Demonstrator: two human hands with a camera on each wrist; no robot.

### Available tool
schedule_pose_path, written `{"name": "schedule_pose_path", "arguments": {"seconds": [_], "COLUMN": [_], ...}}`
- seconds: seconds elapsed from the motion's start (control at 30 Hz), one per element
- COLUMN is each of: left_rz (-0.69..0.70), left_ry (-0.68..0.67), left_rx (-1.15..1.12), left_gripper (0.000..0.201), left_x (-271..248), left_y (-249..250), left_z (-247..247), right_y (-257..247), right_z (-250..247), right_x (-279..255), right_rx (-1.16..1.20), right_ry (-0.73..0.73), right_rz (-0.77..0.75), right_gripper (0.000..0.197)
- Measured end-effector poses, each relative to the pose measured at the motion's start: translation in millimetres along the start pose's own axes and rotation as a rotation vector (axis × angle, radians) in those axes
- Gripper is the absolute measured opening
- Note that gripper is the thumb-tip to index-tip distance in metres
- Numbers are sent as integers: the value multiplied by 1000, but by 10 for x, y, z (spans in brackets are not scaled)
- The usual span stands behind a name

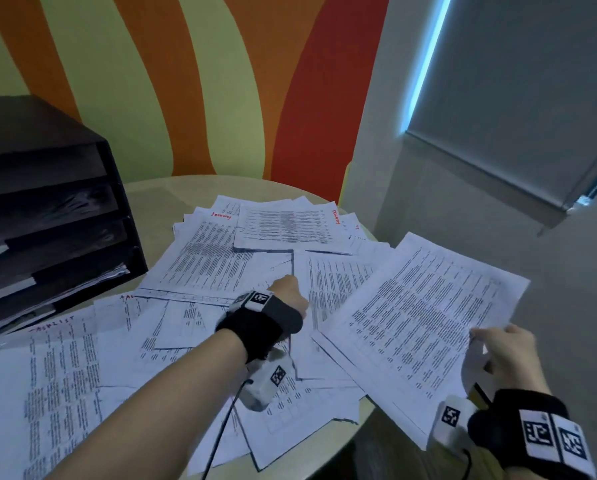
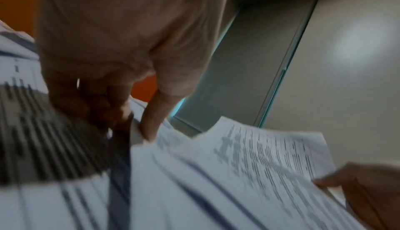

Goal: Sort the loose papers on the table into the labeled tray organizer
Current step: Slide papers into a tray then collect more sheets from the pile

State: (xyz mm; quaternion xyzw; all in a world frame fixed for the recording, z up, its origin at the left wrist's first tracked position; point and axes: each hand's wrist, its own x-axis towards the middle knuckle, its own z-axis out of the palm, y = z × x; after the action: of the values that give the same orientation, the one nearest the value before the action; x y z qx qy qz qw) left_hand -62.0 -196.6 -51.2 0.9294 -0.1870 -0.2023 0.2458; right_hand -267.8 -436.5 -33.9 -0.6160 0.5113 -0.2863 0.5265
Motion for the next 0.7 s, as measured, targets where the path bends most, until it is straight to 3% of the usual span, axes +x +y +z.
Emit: {"name": "schedule_pose_path", "arguments": {"seconds": [0.1, 0.17, 0.3, 0.43, 0.5, 0.7], "left_rz": [-18, -42, -63, -30, 31, 59], "left_ry": [-50, -90, -160, -58, -24, -65], "left_rx": [176, 174, -12, -103, -240, -584], "left_gripper": [25, 35, 33, 43, 50, 25], "left_x": [-185, -221, -199, -185, -184, -230], "left_y": [-283, -512, -831, -838, -760, -609], "left_z": [-260, -388, -442, -391, -351, -248], "right_y": [68, 53, -36, -96, -93, -8], "right_z": [15, 57, 144, 286, 412, 813], "right_x": [74, 63, -52, -194, -236, -444], "right_rx": [23, 54, 2, -26, -52, -123], "right_ry": [-23, -47, -110, -164, -221, -445], "right_rz": [58, 102, 83, 45, 44, 55], "right_gripper": [10, 10, 8, 9, 22, 25]}}
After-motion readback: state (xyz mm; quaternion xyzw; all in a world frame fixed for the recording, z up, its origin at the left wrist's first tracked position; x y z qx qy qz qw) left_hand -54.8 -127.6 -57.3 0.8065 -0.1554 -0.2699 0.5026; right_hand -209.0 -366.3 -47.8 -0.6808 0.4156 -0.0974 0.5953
